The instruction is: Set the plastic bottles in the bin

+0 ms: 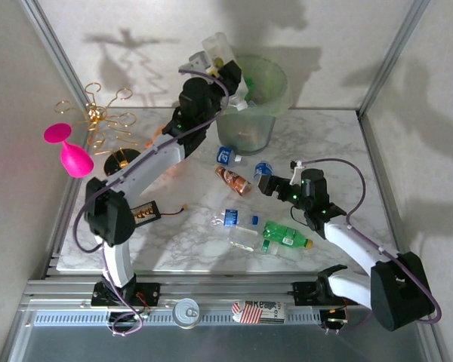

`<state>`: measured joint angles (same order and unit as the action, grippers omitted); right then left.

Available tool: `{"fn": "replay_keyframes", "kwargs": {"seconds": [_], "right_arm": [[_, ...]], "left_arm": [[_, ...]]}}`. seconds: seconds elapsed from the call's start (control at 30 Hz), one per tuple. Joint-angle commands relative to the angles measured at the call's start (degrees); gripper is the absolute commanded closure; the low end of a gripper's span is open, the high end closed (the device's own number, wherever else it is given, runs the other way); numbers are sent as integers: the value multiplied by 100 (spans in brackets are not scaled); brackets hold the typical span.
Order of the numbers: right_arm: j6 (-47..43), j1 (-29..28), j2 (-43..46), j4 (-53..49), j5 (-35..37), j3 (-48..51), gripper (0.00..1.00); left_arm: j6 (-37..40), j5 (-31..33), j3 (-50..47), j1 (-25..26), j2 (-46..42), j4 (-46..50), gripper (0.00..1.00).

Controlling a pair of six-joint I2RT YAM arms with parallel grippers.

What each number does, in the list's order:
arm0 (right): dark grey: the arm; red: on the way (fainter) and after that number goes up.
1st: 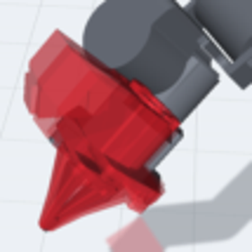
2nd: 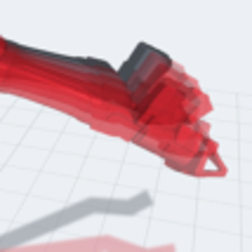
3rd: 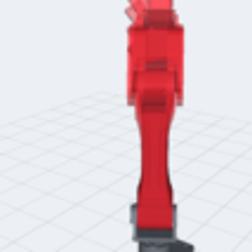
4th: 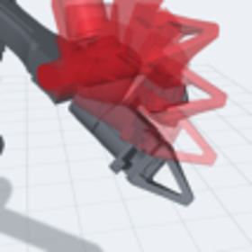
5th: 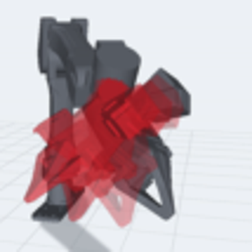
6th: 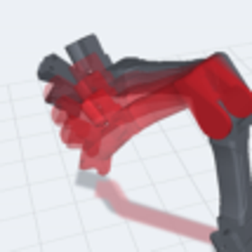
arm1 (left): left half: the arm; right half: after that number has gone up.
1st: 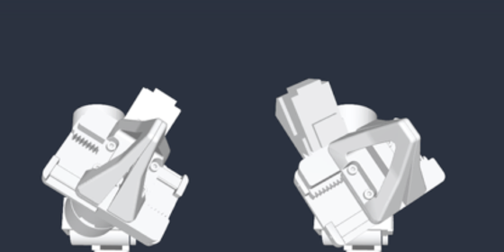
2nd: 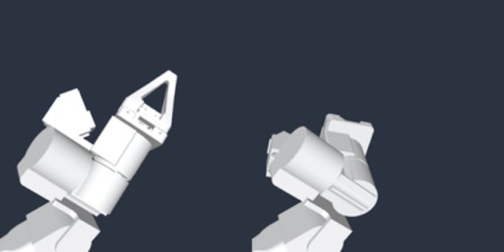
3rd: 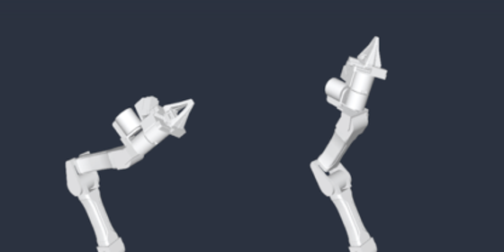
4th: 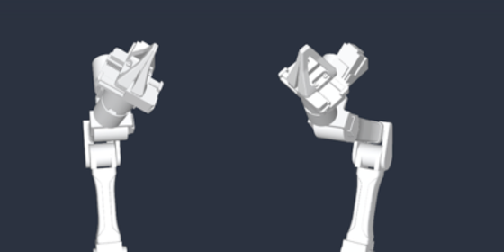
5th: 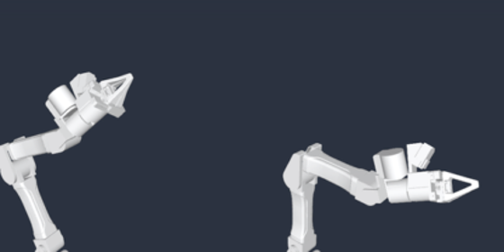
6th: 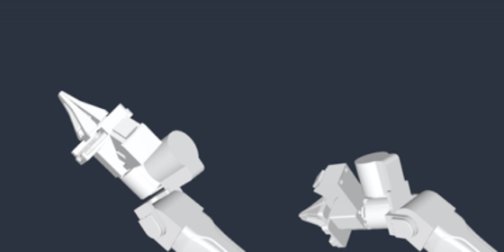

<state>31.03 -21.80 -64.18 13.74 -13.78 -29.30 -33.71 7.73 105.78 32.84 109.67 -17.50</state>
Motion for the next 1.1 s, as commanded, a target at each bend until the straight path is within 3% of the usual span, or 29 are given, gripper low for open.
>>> {"fn": "replay_keyframes", "kwargs": {"seconds": [0.0,0.23,0.47,0.63,0.7,0.83,0.87,1.07], "right_arm": [[202,-43,205,249,-178,147,1],[210,-42,539,27,-32,327,1],[297,-40,670,41,-41,481,1],[290,-43,722,-28,7,487,1],[281,-44,722,-46,41,478,1],[290,-43,685,-64,49,425,1],[298,-45,675,-65,51,417,1],[290,-41,645,-77,86,416,1]], "left_arm": [[172,-166,919,-66,626,209,48],[104,-131,2678,-102,1884,835,47],[128,104,2869,-144,2267,634,47],[115,146,2977,-173,2412,639,42],[111,122,3062,-173,2460,684,35],[111,158,3126,-173,2457,763,4],[111,175,3127,-179,2437,789,1],[224,10,3083,-181,2182,1070,0]]}}
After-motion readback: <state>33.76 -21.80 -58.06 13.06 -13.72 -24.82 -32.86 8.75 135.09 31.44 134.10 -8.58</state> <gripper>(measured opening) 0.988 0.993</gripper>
